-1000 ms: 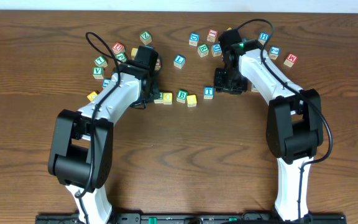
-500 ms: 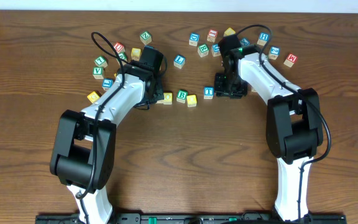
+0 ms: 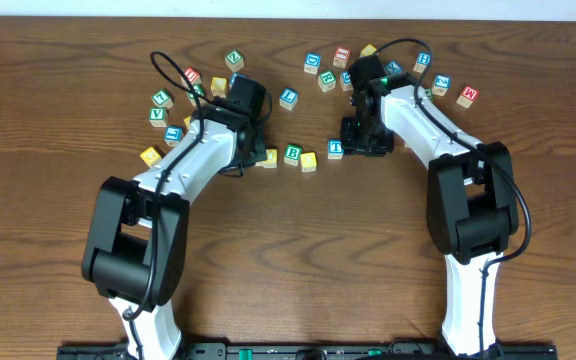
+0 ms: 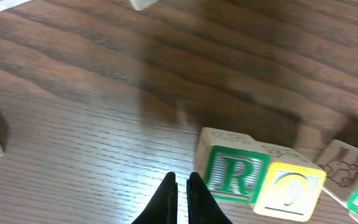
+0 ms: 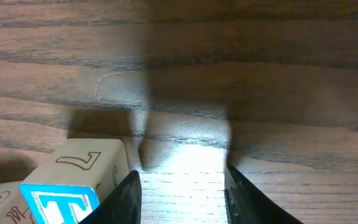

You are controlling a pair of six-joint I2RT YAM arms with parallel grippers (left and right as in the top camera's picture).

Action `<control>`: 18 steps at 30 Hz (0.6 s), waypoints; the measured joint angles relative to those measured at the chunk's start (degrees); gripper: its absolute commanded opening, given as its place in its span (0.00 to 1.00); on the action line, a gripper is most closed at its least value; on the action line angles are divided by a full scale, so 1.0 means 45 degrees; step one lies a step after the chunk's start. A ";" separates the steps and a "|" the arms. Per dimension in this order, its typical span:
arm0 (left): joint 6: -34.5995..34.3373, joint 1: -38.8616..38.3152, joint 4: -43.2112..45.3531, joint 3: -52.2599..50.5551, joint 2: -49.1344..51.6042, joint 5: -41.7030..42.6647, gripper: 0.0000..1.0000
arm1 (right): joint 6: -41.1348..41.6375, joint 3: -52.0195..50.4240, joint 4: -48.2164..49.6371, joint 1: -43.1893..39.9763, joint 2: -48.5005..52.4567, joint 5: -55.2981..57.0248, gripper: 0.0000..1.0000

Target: Spell out ROBOT

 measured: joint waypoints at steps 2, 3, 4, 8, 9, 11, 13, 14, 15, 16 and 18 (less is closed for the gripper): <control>0.0000 -0.0078 0.0053 0.0000 0.0000 0.0000 0.07 | -0.0087 0.0000 0.0000 0.0000 0.0000 -0.0019 0.38; 0.0000 -0.0121 0.0068 0.0000 0.0000 0.0005 0.08 | -0.0112 0.0000 0.0000 0.0000 0.0000 -0.0019 0.38; 0.0000 -0.0155 0.0073 0.0000 0.0000 0.0019 0.07 | -0.0131 0.0000 0.0000 0.0005 0.0000 -0.0019 0.38; 0.0000 -0.0282 0.0087 0.0000 0.0000 0.0044 0.07 | -0.0170 0.0000 0.0019 0.0000 0.0000 -0.0024 0.38; 0.0000 -0.0311 0.0112 0.0000 0.0000 0.0044 0.07 | -0.0170 0.0000 0.0019 0.0000 0.0000 -0.0019 0.38; 0.0000 -0.0379 0.0160 0.0000 0.0000 0.0049 0.07 | -0.0170 0.0000 0.0019 0.0000 0.0000 -0.0024 0.38; 0.0000 -0.0471 0.0219 0.0000 0.0000 0.0049 0.08 | -0.0170 0.0000 0.0024 0.0000 0.0000 -0.0024 0.39; 0.0000 -0.0520 0.0238 0.0000 0.0000 0.0049 0.07 | -0.0170 -0.0005 0.0029 0.0005 0.0000 -0.0024 0.39; 0.0000 -0.0568 0.0248 0.0000 0.0000 0.0049 0.08 | -0.0175 -0.0005 0.0034 0.0000 0.0000 -0.0024 0.38; 0.0000 -0.0612 0.0272 0.0000 0.0000 0.0049 0.07 | -0.0175 0.0000 0.0034 0.0000 0.0000 -0.0024 0.39; 0.0000 -0.0675 0.0316 0.0000 0.0000 0.0049 0.08 | -0.0180 0.0000 0.0034 0.0000 0.0000 -0.0019 0.39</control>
